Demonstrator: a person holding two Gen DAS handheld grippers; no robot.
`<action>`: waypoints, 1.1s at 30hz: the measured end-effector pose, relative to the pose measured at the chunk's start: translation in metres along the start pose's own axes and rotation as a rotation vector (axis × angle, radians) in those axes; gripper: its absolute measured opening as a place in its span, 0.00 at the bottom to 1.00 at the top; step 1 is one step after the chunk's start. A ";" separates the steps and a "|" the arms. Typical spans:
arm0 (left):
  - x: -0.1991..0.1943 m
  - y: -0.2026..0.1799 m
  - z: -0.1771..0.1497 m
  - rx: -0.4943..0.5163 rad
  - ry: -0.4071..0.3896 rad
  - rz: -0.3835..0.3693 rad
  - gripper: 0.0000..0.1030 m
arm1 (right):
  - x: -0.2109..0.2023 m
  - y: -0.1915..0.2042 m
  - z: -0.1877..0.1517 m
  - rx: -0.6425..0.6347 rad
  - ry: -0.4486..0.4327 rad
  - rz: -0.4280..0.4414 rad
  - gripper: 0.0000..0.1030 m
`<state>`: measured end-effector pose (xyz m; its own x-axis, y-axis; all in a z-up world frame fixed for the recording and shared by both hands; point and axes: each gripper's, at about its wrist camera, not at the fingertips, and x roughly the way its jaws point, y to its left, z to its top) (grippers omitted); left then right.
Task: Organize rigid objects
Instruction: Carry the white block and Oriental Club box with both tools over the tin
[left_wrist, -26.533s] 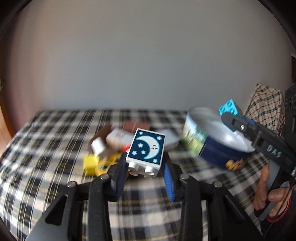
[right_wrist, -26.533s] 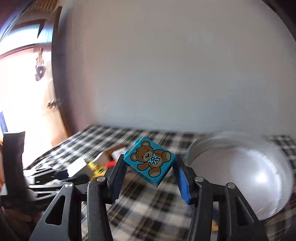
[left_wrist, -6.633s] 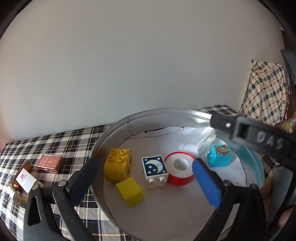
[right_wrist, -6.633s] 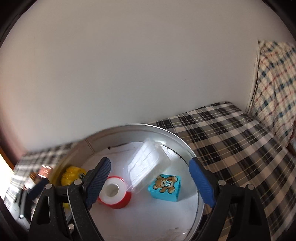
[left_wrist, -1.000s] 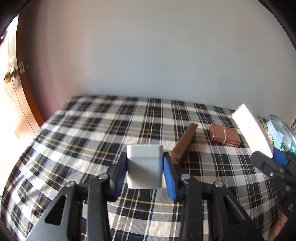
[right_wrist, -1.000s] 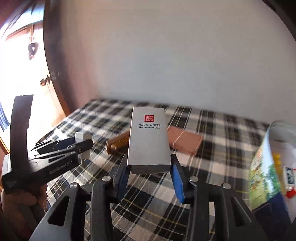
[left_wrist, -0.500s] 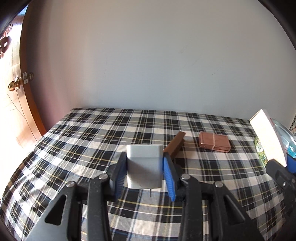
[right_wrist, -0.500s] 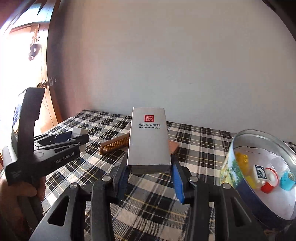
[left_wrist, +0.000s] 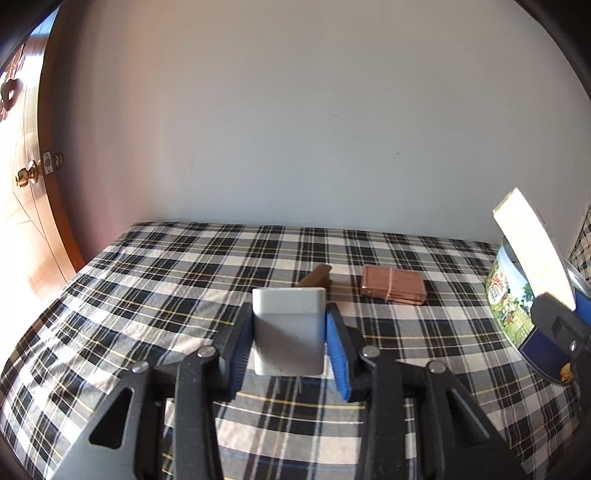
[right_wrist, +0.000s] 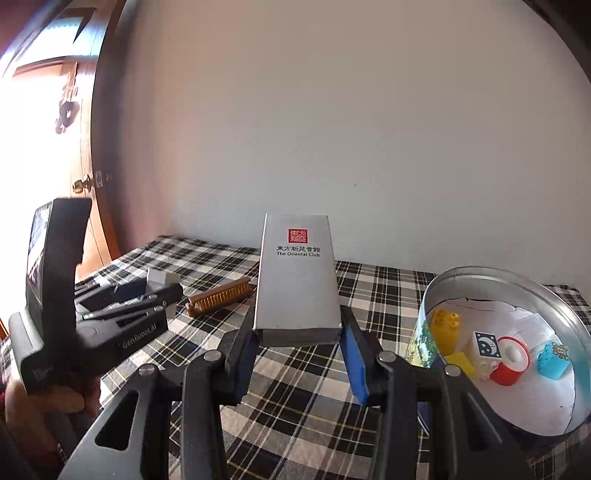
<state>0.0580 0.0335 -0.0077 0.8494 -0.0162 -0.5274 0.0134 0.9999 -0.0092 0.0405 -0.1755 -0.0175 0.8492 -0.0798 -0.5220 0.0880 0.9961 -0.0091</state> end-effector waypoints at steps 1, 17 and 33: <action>-0.001 -0.002 0.000 -0.002 0.000 -0.003 0.36 | -0.002 -0.002 0.000 0.002 -0.005 0.000 0.43; -0.009 -0.048 -0.002 0.007 -0.009 -0.071 0.36 | -0.019 -0.029 -0.003 0.019 -0.031 -0.047 0.43; -0.009 -0.075 -0.002 0.027 -0.008 -0.088 0.36 | -0.036 -0.063 -0.006 0.023 -0.054 -0.090 0.43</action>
<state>0.0483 -0.0409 -0.0042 0.8484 -0.1036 -0.5191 0.1020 0.9943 -0.0317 0.0015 -0.2350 -0.0036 0.8641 -0.1712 -0.4734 0.1765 0.9837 -0.0337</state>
